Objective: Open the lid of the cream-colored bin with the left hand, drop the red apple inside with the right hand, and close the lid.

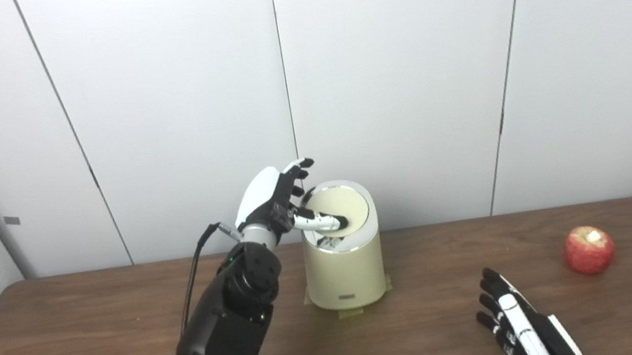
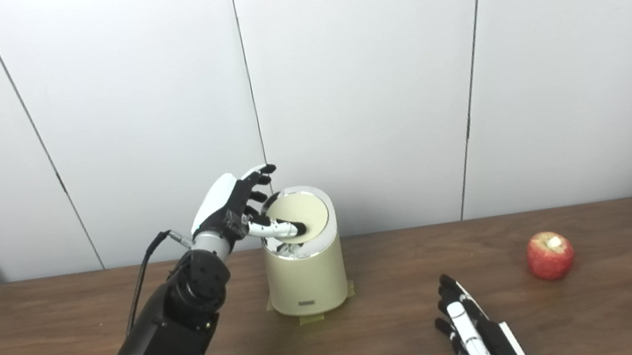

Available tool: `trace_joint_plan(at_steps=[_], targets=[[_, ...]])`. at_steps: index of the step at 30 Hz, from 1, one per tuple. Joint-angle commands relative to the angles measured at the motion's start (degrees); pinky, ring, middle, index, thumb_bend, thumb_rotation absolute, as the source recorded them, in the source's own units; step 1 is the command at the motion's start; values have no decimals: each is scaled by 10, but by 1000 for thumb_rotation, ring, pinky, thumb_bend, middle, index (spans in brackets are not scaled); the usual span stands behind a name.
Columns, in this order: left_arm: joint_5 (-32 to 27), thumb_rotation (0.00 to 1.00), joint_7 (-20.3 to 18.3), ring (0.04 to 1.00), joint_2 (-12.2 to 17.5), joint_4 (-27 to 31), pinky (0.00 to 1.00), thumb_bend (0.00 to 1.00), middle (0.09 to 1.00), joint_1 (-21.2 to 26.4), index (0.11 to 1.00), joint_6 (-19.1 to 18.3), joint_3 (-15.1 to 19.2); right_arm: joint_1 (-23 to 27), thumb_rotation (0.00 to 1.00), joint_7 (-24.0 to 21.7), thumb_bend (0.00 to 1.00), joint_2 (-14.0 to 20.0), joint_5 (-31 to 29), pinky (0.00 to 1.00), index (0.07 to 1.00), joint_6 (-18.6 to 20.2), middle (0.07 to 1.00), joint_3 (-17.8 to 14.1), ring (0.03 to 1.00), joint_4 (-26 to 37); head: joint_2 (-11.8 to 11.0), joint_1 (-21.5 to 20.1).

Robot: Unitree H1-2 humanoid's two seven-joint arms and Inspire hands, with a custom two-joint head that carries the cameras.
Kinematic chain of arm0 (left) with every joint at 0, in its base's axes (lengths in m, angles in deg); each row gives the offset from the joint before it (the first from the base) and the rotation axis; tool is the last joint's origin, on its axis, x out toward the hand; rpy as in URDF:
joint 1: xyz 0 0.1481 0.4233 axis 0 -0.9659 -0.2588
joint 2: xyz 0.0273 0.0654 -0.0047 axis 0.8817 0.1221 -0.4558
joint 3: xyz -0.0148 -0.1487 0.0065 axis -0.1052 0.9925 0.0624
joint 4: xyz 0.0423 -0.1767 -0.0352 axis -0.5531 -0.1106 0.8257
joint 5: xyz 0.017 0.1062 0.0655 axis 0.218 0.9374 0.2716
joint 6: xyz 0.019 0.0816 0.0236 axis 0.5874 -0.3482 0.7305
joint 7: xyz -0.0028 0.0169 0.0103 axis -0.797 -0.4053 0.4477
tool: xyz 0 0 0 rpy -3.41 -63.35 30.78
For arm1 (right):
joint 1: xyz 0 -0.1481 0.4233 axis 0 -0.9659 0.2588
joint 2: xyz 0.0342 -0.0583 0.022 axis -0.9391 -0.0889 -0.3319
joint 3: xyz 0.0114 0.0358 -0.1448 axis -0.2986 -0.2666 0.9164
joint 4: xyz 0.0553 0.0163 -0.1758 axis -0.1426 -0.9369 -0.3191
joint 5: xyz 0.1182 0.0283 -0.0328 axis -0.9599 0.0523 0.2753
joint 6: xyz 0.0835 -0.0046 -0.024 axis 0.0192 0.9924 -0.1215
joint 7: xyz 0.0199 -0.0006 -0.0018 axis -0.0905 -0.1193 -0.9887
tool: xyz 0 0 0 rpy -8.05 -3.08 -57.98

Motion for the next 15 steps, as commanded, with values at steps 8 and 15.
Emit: trace_joint_plan(at_steps=[8, 15], targets=[[77, 0, -12, 888, 29, 17, 793, 856, 907, 41, 913, 17, -41, 23, 751, -7, 518, -1, -6, 931, 911, -31, 957, 1, 964, 14, -1, -2], [120, 0, -31, 886, 34, 14, 795, 876, 921, 43, 925, 6, -66, 24, 751, -9, 529, 0, -10, 936, 917, -33, 954, 0, 966, 14, 0, -3]])
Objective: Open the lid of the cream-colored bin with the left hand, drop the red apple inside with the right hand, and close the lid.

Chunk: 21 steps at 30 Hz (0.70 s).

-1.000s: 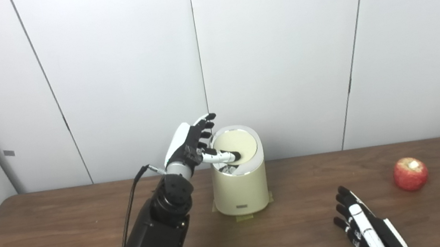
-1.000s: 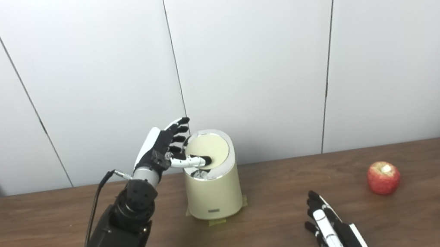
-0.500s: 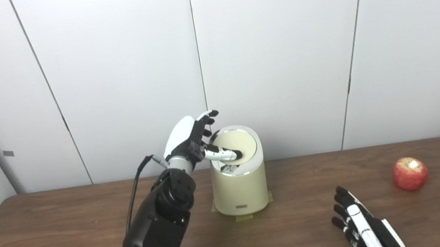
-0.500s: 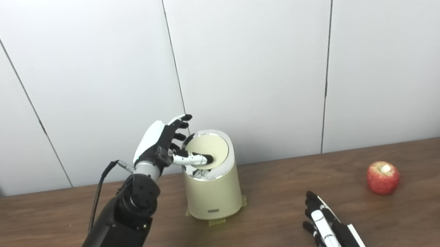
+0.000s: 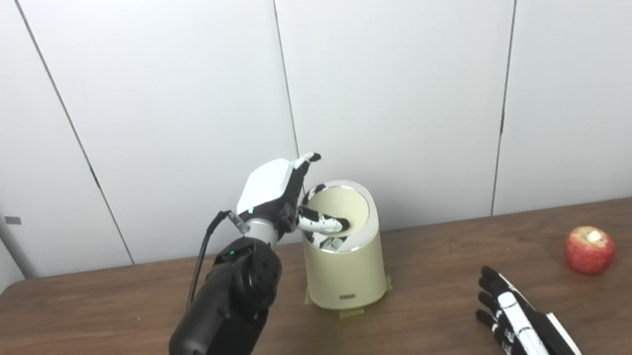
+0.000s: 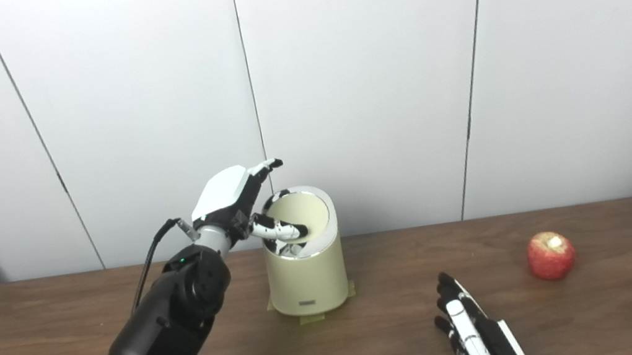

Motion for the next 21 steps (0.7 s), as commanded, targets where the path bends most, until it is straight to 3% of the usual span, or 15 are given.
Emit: trace_joint_plan(at_steps=[1, 10, 13, 17, 19, 21], targets=[[27, 0, -9, 882, 9, 5, 808, 878, 918, 28, 926, -3, -8, 22, 748, -9, 524, 0, -9, 938, 917, -32, 953, -1, 965, 14, 0, 0], [38, 0, -19, 888, 5, 0, 813, 888, 920, 34, 926, -7, -7, 23, 743, -9, 534, 2, -9, 937, 916, -34, 952, 2, 963, 11, -2, 0], [3, 0, -16, 889, -5, 9, 810, 867, 911, 30, 923, -4, 26, 23, 749, -9, 512, 1, -10, 939, 918, -35, 951, 2, 961, 11, -1, 0], [-82, 0, -13, 853, -32, 35, 752, 786, 887, 13, 913, -4, 106, 23, 750, -8, 513, 2, -6, 929, 917, -37, 949, 4, 957, 10, -1, 0], [-118, 210, -2, 817, -45, 42, 702, 643, 854, 3, 891, 12, 139, 23, 751, -8, 512, 1, -9, 931, 916, -36, 950, 3, 959, 11, 0, -1], [-152, 351, 5, 810, -58, 56, 703, 549, 844, -9, 887, 17, 170, 22, 747, -6, 517, 1, -8, 929, 915, -32, 950, 3, 959, 13, 1, 0]])
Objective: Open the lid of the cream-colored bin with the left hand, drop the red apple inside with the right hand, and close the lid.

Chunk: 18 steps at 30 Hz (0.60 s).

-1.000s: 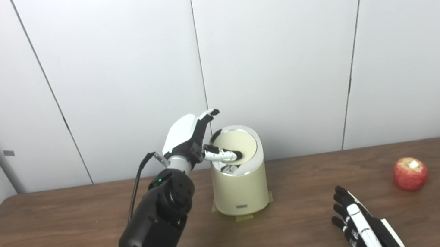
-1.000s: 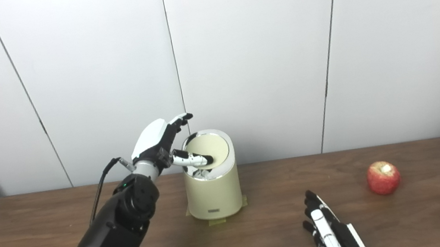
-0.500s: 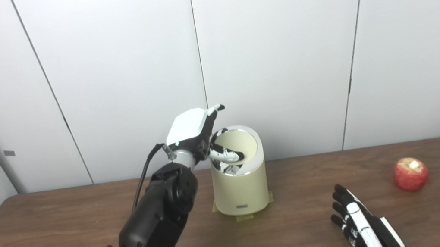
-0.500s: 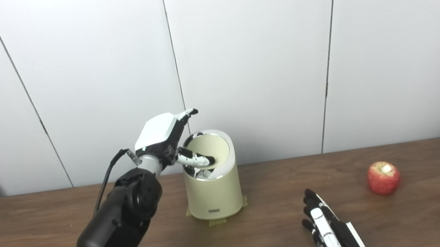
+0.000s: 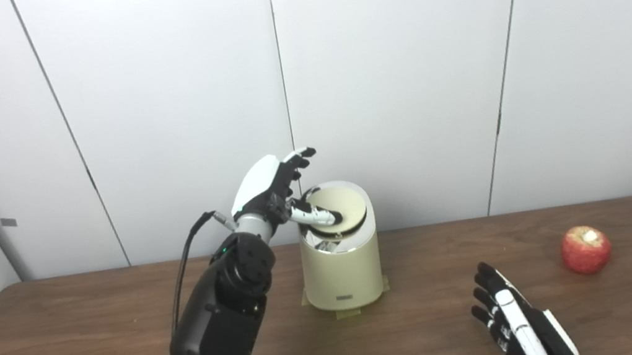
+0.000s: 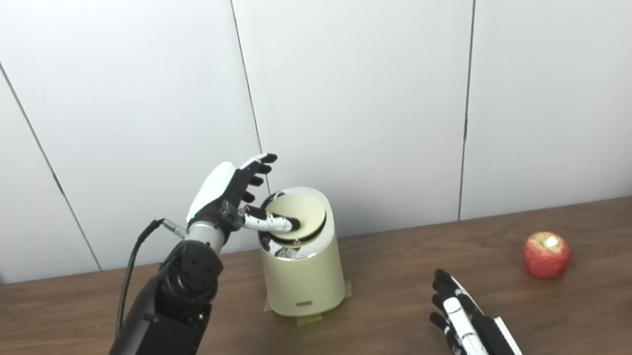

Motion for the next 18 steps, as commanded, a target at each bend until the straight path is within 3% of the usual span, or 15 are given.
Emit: trace_joint_plan(at_steps=[1, 2, 4, 8, 15, 18], targets=[[-30, 395, 21, 810, -8, 27, 709, 511, 846, 19, 886, 19, 25, 19, 747, -5, 520, 0, -1, 928, 915, -21, 950, 1, 960, 16, 0, -1], [-41, 423, 23, 810, -13, 37, 712, 488, 848, 12, 886, 17, 36, 19, 747, -5, 521, 0, -1, 927, 915, -20, 951, 1, 960, 16, 0, -1], [-58, 626, 27, 843, -20, 57, 776, 431, 865, 1, 882, 10, 52, 19, 749, -7, 529, 1, -2, 936, 916, -21, 953, 1, 962, 15, 1, -1], [-76, 805, 30, 858, -21, 87, 857, 367, 854, -22, 877, 15, 63, 20, 752, -7, 524, 2, -1, 939, 916, -22, 953, 2, 963, 14, 2, -1], [-111, 831, 27, 855, -19, 142, 835, 384, 856, -77, 871, 14, 77, 24, 638, -7, 554, 2, -13, 943, 932, -17, 961, -6, 964, 17, 5, -3], [-103, 810, 34, 859, -13, 156, 839, 353, 866, -108, 883, 28, 73, 25, 495, -10, 560, 8, -15, 967, 963, -15, 978, -6, 967, 20, 5, -3]])
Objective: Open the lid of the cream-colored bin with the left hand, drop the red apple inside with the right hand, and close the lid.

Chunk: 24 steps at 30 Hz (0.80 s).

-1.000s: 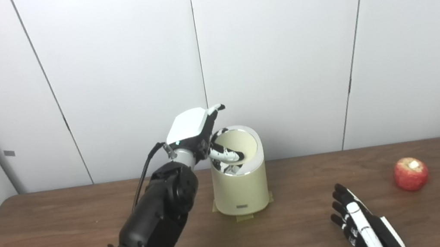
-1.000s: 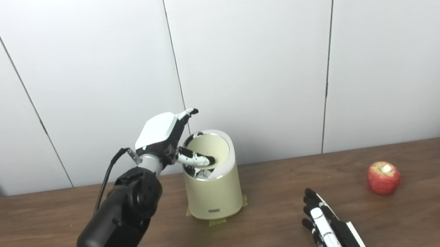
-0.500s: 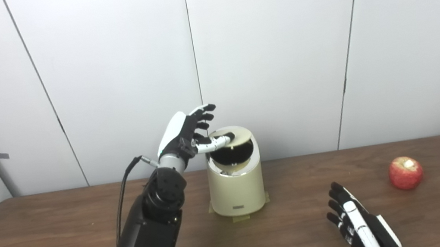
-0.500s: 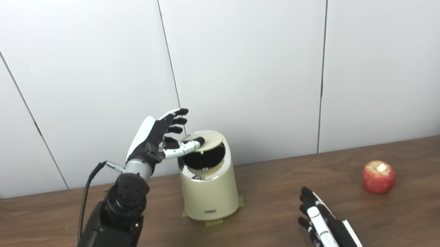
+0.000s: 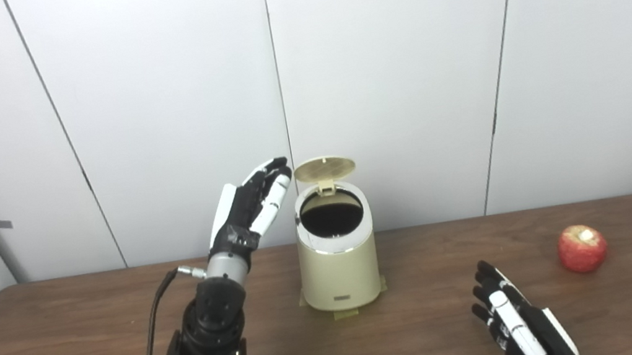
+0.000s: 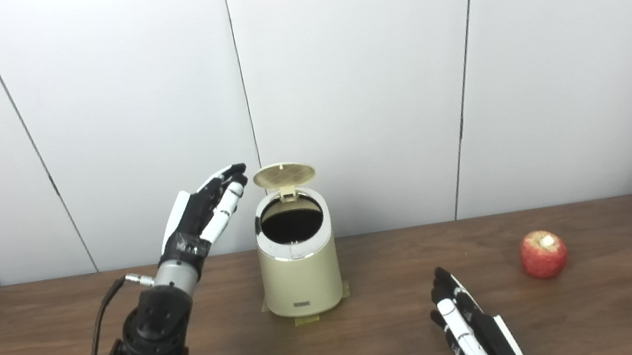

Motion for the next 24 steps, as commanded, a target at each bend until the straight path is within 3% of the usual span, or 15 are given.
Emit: trace_joint_plan(at_steps=[1, 4, 13, 19, 24], targets=[[2, 803, 16, 860, 8, 25, 840, 350, 867, 7, 885, 29, 3, 23, 455, -9, 558, 7, -2, 970, 970, -15, 980, 0, 963, 21, 0, 0], [-2, 839, 19, 855, 6, 43, 833, 383, 860, -17, 879, 29, 9, 23, 365, -3, 560, 7, -3, 948, 973, -12, 972, -3, 942, 25, 3, -3], [-49, 992, 7, 865, 4, 113, 863, 404, 885, -108, 921, 33, 31, 24, 337, 5, 667, 15, 7, 890, 947, -2, 960, -10, 928, 35, 10, -5], [-67, 1000, 10, 880, 2, 123, 857, 429, 901, -149, 942, 42, 37, 25, 323, 1, 731, 18, -10, 897, 933, -14, 962, -22, 933, 31, 14, -10], [-72, 985, 12, 890, 4, 114, 849, 454, 919, -162, 959, 46, 41, 27, 287, 2, 770, 23, -4, 836, 917, -20, 949, -24, 921, 36, 22, -28]])
